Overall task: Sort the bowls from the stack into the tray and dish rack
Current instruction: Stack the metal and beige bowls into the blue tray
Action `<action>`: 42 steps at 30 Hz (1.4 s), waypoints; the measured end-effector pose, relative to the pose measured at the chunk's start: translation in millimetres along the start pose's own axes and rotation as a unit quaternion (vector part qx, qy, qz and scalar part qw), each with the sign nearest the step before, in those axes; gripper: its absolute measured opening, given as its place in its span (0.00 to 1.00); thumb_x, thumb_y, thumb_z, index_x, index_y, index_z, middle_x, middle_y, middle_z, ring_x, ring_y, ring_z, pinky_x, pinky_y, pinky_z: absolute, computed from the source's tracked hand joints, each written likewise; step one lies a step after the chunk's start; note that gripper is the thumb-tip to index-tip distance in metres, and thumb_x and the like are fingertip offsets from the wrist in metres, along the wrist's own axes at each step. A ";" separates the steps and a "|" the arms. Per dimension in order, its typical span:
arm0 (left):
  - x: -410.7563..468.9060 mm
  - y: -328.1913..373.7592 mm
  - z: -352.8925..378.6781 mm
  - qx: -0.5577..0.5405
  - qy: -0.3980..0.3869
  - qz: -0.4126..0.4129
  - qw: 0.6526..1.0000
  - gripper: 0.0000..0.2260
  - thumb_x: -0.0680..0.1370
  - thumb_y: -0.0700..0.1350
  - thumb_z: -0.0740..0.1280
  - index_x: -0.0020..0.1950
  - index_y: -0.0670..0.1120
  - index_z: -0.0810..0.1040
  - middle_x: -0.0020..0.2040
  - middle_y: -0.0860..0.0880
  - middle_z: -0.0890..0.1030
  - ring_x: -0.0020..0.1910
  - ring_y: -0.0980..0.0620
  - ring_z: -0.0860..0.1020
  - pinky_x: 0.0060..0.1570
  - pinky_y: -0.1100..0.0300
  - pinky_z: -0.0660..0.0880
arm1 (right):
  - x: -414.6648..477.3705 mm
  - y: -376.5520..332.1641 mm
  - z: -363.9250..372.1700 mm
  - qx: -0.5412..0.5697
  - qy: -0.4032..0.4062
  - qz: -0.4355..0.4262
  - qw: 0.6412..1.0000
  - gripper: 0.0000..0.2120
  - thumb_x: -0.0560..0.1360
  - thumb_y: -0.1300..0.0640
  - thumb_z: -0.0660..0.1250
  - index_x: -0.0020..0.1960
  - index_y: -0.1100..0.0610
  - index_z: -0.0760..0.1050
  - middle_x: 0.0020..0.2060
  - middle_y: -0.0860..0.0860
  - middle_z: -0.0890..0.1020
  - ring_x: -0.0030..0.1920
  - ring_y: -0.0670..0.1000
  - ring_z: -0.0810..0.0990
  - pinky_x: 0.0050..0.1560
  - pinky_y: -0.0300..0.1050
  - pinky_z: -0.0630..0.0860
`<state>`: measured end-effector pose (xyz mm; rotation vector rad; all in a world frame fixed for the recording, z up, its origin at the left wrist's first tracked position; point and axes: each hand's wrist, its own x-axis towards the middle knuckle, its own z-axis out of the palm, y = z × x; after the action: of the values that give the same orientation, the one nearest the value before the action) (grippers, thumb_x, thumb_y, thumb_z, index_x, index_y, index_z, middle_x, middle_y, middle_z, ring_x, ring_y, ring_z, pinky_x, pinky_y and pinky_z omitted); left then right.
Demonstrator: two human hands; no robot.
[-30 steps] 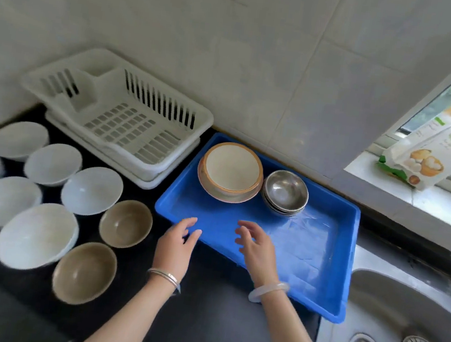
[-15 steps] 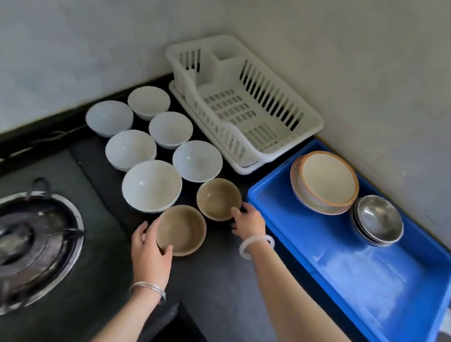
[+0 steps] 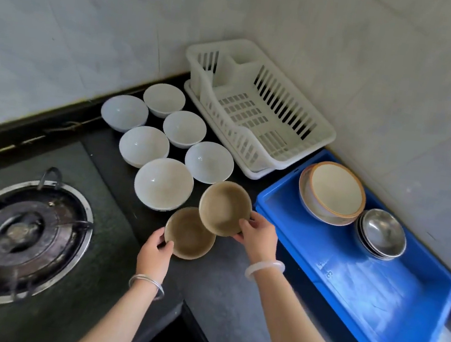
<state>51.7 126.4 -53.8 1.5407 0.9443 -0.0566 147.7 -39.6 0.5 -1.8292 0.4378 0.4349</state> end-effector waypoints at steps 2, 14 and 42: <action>2.7 -0.1 -0.7 -0.019 -0.010 -0.006 1.000 0.16 0.77 0.35 0.61 0.65 0.42 0.73 0.62 0.41 0.78 0.59 0.41 0.77 0.62 0.44 0.73 | -8.8 1.1 6.7 -0.019 -0.017 0.003 1.000 0.11 0.77 0.60 0.65 0.58 0.53 0.78 0.48 0.50 0.83 0.45 0.46 0.83 0.38 0.34 0.81; 9.5 0.7 1.5 -0.130 -0.009 -0.057 0.990 0.16 0.80 0.43 0.58 0.68 0.42 0.70 0.64 0.41 0.74 0.58 0.43 0.76 0.56 0.52 0.75 | -12.3 11.3 30.4 -0.192 -0.036 -0.010 0.981 0.07 0.76 0.59 0.65 0.52 0.53 0.78 0.36 0.45 0.79 0.35 0.46 0.82 0.42 0.41 0.82; -36.4 107.4 113.0 -0.069 -0.255 0.095 0.960 0.06 0.77 0.40 0.64 0.46 0.50 0.79 0.46 0.49 0.83 0.45 0.55 0.82 0.43 0.64 0.79 | -14.3 4.1 -122.5 0.148 0.051 0.008 0.988 0.08 0.75 0.62 0.65 0.46 0.52 0.82 0.33 0.47 0.84 0.33 0.44 0.83 0.39 0.37 0.80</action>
<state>143.5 22.5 26.2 1.3843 0.3805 -0.2354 142.7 -156.7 38.9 -1.5645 0.5573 0.2708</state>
